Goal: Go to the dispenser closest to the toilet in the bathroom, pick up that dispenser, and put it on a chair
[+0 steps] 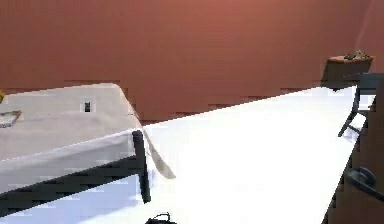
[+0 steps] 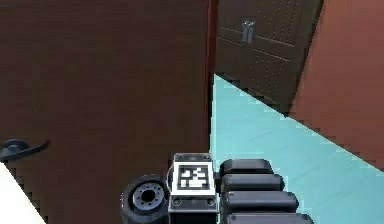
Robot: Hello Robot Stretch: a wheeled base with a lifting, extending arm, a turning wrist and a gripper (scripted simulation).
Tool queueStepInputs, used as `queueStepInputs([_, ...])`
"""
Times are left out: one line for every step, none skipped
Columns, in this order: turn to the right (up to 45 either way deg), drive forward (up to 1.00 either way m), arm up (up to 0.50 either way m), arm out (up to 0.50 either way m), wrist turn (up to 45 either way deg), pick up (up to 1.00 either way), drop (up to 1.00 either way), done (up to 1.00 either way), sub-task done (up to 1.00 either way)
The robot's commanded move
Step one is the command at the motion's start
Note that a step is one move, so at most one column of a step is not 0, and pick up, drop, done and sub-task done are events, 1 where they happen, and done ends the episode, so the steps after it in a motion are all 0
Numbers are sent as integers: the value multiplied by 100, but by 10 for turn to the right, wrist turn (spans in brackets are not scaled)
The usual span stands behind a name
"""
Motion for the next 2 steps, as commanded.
queueStepInputs([-60, 0, 0, 0, 0, 0, 0, 0, 0])
queueStepInputs([0, 55, 0, 0, 0, 0, 0, 0, 0])
